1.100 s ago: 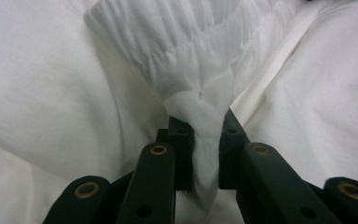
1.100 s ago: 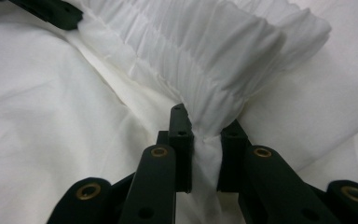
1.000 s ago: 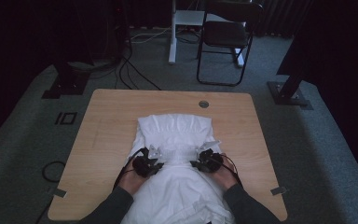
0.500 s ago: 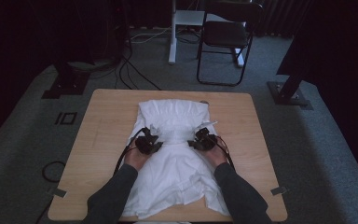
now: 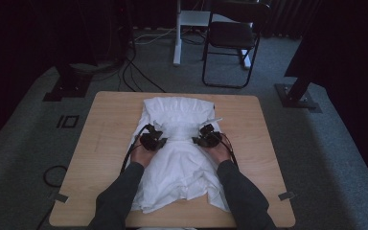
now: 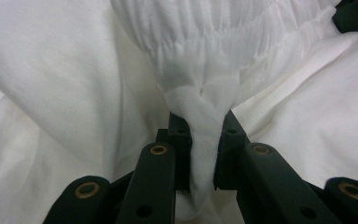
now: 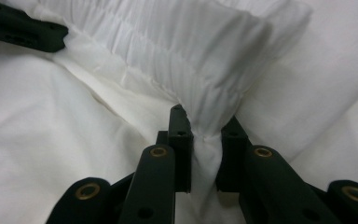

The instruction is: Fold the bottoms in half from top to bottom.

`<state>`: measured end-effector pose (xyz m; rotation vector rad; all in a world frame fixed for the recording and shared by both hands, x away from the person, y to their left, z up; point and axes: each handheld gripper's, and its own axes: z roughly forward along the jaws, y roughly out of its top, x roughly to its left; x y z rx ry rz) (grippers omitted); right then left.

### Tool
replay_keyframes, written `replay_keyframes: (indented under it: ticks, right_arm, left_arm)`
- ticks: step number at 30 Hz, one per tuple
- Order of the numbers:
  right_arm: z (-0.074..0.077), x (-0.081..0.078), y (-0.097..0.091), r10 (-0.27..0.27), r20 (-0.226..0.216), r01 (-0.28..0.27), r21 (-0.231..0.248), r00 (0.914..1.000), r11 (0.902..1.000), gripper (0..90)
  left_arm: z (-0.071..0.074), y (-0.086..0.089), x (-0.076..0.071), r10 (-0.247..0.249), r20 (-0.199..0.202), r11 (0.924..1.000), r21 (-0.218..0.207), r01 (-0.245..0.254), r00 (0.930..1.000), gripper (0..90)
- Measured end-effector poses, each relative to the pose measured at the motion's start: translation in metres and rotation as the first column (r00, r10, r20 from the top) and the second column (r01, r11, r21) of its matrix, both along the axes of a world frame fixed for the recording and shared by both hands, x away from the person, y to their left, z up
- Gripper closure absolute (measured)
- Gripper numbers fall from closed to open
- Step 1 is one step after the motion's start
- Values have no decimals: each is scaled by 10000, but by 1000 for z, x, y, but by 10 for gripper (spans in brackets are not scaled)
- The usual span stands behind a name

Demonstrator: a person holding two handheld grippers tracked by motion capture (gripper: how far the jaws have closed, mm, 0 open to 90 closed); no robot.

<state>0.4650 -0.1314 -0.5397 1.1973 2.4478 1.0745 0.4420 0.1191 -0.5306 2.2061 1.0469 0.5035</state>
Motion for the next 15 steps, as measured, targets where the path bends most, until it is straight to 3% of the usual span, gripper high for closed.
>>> replay_keyframes:
  ticks: [3,6,8,9,10,11,12,13,15]
  right_arm:
    - [18,-4,-5,35,397,-46,264,9992,9996,800]
    - [47,-10,-11,95,1216,-161,537,9925,9984,803]
    - [70,-16,-16,9,1898,-163,794,9818,9967,804]
    - [84,-22,-20,-85,2343,-168,1058,9721,9942,805]
    - [92,-25,-22,-119,2559,-206,1243,9666,9920,805]
    - [92,-25,-22,-119,2559,-206,1243,9666,9920,805]
    - [103,-31,-25,-140,2865,-279,1417,9580,9895,806]
    - [119,-44,-29,-22,3443,-526,1496,9389,9873,807]
    - [122,-54,-28,204,3491,-676,1234,9369,9900,808]
  left_arm:
    - [23,4,-6,-100,452,9985,-527,124,9989,826]
    - [58,5,-15,-193,1271,9941,-1031,325,9917,834]
    - [86,5,-25,-289,1869,9869,-1508,577,9820,836]
    - [94,5,-28,-325,2049,9843,-1634,669,9782,837]
    - [104,6,-34,-403,2253,9802,-1801,823,9734,837]
    - [104,6,-34,-403,2253,9802,-1801,823,9734,837]
    - [118,7,-47,-543,2627,9719,-2074,1113,9633,837]
    - [121,7,-52,-608,2698,9727,-1999,1176,9610,836]
    - [117,8,-60,-645,2548,9739,-1948,1166,9648,834]
